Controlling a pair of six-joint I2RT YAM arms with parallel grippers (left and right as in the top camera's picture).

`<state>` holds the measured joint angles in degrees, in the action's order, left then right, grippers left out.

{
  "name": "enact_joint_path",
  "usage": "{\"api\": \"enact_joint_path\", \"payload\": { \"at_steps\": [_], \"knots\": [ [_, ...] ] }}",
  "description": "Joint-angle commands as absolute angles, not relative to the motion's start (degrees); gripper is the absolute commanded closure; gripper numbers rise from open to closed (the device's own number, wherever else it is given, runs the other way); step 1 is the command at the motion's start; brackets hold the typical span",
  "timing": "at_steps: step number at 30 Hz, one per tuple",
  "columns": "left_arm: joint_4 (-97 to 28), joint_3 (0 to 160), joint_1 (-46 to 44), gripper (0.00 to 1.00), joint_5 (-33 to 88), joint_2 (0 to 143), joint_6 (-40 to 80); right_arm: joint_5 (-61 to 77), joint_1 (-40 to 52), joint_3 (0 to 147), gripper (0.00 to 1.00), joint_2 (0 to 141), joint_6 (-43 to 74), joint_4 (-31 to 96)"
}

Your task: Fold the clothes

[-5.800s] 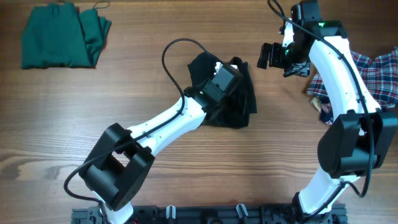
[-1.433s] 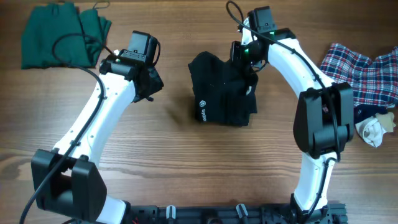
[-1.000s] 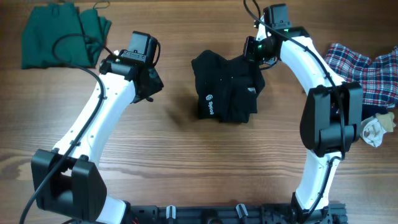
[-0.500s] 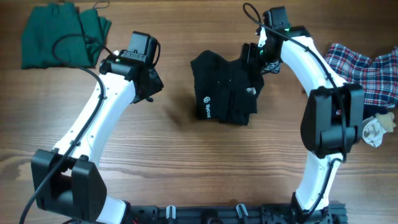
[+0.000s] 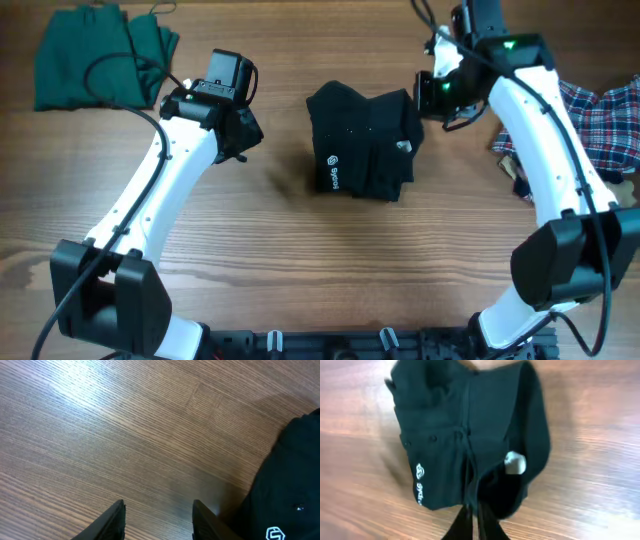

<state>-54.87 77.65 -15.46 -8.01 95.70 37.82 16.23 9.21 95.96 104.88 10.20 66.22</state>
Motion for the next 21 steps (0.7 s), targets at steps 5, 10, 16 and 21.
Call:
{"api": "enact_joint_path", "payload": {
  "at_steps": [5,10,16,21],
  "knots": [
    [-54.7,77.9,-15.3,0.57,-7.3,96.2,37.8,25.6,10.3,80.2,0.96,106.6,9.2,55.6],
    [-54.7,77.9,-15.3,0.57,-7.3,96.2,37.8,25.5,10.3,74.0,0.94,106.6,9.2,50.6],
    [-54.8,77.9,-15.3,0.57,-7.3,96.2,37.8,4.9,10.2,71.6,0.91,106.7,17.1,50.0],
    [-54.8,77.9,-15.3,0.57,-7.3,96.2,37.8,-5.7,7.8,71.6,0.90,106.7,22.5,50.0]
  ]
}}
